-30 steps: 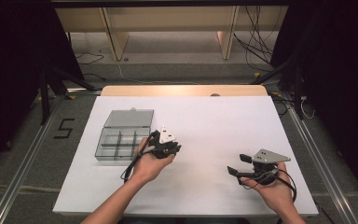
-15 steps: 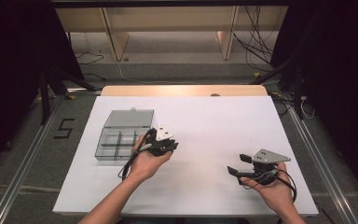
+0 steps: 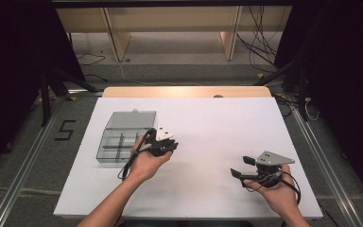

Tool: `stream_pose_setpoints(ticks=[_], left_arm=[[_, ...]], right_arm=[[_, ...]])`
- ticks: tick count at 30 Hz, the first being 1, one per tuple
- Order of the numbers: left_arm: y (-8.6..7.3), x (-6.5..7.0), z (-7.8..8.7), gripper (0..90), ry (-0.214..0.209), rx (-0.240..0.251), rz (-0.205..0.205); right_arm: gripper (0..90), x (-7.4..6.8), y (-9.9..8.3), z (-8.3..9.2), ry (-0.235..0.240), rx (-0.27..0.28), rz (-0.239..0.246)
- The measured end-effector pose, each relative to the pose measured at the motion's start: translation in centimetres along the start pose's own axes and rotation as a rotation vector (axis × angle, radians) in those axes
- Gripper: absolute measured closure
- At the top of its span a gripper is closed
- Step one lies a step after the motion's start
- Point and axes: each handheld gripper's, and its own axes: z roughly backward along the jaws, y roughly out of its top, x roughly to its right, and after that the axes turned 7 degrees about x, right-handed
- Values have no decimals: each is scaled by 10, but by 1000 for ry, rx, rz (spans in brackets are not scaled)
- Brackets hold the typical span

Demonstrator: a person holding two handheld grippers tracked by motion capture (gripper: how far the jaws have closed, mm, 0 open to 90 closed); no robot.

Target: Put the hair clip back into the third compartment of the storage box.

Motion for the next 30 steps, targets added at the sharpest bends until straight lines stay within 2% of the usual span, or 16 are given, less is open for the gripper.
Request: stream_pose_setpoints(ticks=[30], left_arm=[[3, -16, 6, 798, 43, 1, 4]], right_arm=[[295, 0, 0, 0, 2, 1, -3]])
